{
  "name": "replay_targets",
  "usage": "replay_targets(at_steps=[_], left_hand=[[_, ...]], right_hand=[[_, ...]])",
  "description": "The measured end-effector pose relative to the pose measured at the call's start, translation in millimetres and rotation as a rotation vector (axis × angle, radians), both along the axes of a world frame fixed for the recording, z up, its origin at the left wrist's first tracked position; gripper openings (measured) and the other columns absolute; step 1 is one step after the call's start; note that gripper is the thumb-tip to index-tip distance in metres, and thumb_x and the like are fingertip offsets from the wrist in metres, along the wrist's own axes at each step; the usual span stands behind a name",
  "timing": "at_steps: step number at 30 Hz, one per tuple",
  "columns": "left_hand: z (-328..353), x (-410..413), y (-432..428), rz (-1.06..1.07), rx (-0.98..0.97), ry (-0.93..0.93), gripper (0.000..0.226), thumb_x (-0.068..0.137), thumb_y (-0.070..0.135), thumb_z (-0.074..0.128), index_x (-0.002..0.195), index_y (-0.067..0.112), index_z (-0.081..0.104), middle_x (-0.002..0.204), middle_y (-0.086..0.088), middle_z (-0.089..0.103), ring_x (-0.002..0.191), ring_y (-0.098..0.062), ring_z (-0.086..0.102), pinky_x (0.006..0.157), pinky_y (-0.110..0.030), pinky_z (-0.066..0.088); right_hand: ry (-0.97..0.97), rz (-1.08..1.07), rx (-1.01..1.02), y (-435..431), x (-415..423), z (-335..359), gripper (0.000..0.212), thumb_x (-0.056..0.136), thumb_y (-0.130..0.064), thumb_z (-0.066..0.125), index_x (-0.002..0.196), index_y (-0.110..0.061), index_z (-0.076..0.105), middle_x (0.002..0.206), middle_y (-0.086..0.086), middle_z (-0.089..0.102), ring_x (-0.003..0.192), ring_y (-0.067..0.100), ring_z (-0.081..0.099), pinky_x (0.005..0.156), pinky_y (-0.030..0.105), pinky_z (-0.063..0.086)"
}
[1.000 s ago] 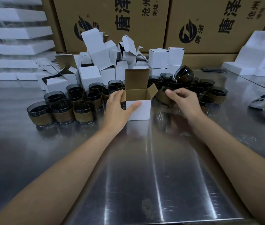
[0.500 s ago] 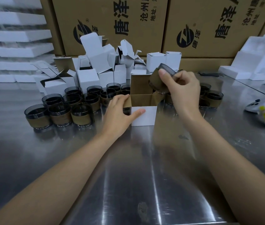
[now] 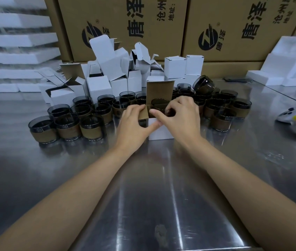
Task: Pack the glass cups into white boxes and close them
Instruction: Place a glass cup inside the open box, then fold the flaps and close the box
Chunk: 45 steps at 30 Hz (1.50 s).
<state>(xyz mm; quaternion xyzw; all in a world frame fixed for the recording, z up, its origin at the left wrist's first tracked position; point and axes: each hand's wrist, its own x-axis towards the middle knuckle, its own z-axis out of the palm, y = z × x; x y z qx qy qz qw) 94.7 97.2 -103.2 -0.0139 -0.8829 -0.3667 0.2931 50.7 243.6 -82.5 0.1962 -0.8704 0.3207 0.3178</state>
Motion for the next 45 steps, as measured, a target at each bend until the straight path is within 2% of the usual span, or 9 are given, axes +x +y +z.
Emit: replay_targets(at_steps=[17,19,23,26,28,33,37,42,45], left_hand=[[-1,-1,-1,0.003,-0.019,-0.007,0.070,0.081,0.055,0.068,0.136,0.017,0.049,0.134,0.006,0.046,0.126,-0.010,0.040,0.104,-0.031,0.040],[-1,0,-2,-0.026,0.014,0.006,0.072,0.080,0.056,0.069,0.137,0.017,0.048,0.137,0.007,0.042,0.127,-0.007,0.039,0.105,-0.026,0.037],[2,1,-2,-0.067,0.241,0.032,0.074,0.087,0.057,0.058,0.145,0.017,0.036,0.146,0.007,0.029,0.125,0.002,0.040,0.103,-0.017,0.036],[2,0,-1,-0.020,0.371,0.039,0.057,0.098,0.048,0.043,0.146,0.018,0.034,0.141,0.003,0.039,0.102,0.017,0.047,0.082,0.004,0.034],[2,-2,-2,-0.011,0.418,0.049,0.050,0.100,0.042,0.044,0.144,0.018,0.037,0.133,0.004,0.050,0.100,0.013,0.049,0.078,0.004,0.034],[3,1,0,-0.087,0.411,0.125,0.047,0.100,0.027,0.049,0.144,0.015,0.036,0.127,0.008,0.052,0.107,0.008,0.051,0.084,-0.002,0.038],[3,3,3,-0.149,0.386,0.149,0.047,0.099,0.020,0.052,0.143,0.013,0.035,0.129,0.010,0.049,0.108,0.016,0.049,0.089,-0.005,0.040],[3,2,4,-0.181,0.376,0.163,0.045,0.099,0.017,0.052,0.141,0.014,0.038,0.133,0.008,0.047,0.110,0.014,0.050,0.094,-0.011,0.042],[4,4,4,-0.183,0.397,0.176,0.041,0.099,0.018,0.050,0.139,0.014,0.040,0.132,0.002,0.048,0.108,0.011,0.051,0.092,-0.012,0.043]], right_hand=[[-0.027,-0.109,0.393,0,6,0,0.062,0.100,-0.053,0.026,0.094,-0.015,0.076,0.108,-0.001,0.068,0.129,0.024,0.036,0.106,0.038,0.024],[0.005,-0.052,0.281,2,6,-1,0.049,0.101,-0.046,0.031,0.109,-0.017,0.070,0.117,0.000,0.064,0.126,0.022,0.041,0.103,0.040,0.032],[-0.004,0.100,-0.373,17,0,3,0.035,0.099,-0.029,0.037,0.125,-0.013,0.056,0.126,0.002,0.052,0.115,0.013,0.050,0.097,0.030,0.041],[-0.242,0.167,-0.671,22,-5,1,0.032,0.104,-0.026,0.035,0.130,-0.016,0.051,0.123,-0.002,0.056,0.111,0.010,0.056,0.100,0.028,0.043],[-0.389,0.247,-0.814,21,-9,0,0.030,0.105,-0.026,0.032,0.129,-0.019,0.050,0.117,-0.005,0.061,0.108,0.008,0.058,0.102,0.030,0.043],[-0.332,0.383,-0.733,17,-10,-7,0.026,0.104,-0.015,0.038,0.118,-0.017,0.060,0.113,-0.003,0.065,0.111,0.007,0.058,0.099,0.025,0.044],[-0.281,0.420,-0.437,13,-8,-14,0.023,0.100,-0.007,0.047,0.107,-0.011,0.069,0.118,-0.001,0.056,0.115,0.005,0.052,0.097,0.016,0.038],[-0.386,0.431,-0.528,10,-6,-8,0.022,0.096,-0.003,0.053,0.098,-0.016,0.070,0.137,-0.002,0.037,0.113,-0.013,0.042,0.087,-0.002,0.032],[-0.403,0.420,-0.552,9,-6,-5,0.024,0.095,-0.003,0.053,0.096,-0.019,0.071,0.142,-0.001,0.040,0.123,-0.001,0.039,0.088,-0.004,0.032]])
